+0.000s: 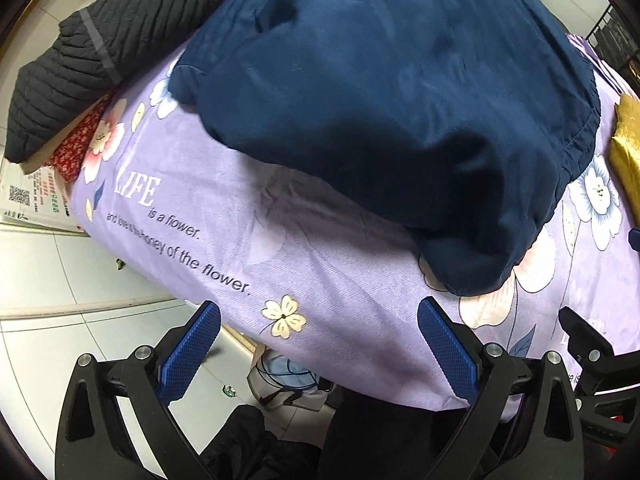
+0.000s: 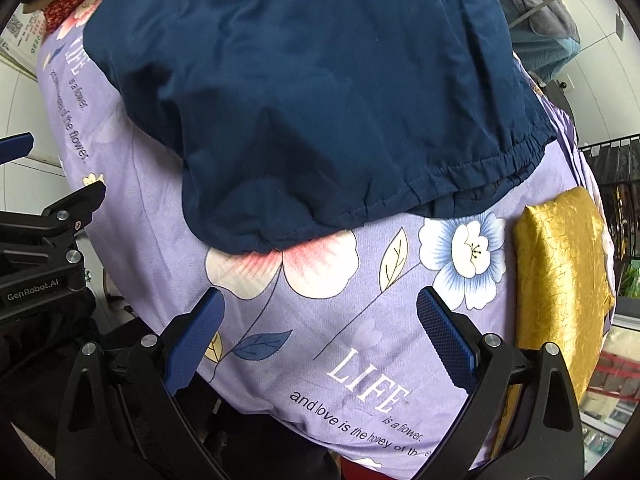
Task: Fold large clothes
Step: 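Reach both grippers to the navy jacket and grasp its edge with the right gripper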
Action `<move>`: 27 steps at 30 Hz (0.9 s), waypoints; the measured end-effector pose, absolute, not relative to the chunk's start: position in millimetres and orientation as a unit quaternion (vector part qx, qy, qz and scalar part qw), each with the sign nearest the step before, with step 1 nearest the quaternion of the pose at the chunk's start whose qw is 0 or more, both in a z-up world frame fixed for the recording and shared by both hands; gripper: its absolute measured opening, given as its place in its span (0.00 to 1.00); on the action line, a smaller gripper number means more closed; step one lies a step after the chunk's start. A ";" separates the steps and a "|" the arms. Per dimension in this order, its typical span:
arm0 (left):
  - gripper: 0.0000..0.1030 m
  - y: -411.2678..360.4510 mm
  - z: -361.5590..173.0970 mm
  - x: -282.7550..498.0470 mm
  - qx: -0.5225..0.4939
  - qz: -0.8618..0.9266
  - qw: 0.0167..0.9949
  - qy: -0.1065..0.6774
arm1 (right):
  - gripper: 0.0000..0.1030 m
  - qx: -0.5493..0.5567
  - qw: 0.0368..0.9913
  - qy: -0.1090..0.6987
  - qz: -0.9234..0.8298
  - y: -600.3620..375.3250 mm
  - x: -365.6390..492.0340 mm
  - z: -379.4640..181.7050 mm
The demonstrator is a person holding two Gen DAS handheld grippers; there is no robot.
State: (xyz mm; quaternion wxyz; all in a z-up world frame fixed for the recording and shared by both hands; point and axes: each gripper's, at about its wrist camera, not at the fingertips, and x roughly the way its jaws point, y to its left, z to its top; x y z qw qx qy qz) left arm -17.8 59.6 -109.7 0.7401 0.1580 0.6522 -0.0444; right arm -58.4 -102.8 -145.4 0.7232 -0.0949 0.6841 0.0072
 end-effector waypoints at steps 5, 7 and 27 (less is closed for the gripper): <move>0.94 51.7 -115.0 -13.0 0.161 -0.055 0.737 0.654 | 0.93 -0.100 0.717 0.690 -0.003 -107.3 -57.0 -150.3; 0.94 50.6 -117.3 -10.0 0.164 -0.058 0.736 0.654 | 0.92 -0.104 0.717 0.689 -0.004 -107.8 -55.1 -150.8; 0.92 249.2 -134.4 41.7 -0.002 0.121 0.718 0.686 | 0.92 -0.328 0.805 0.474 0.144 109.4 103.7 -107.9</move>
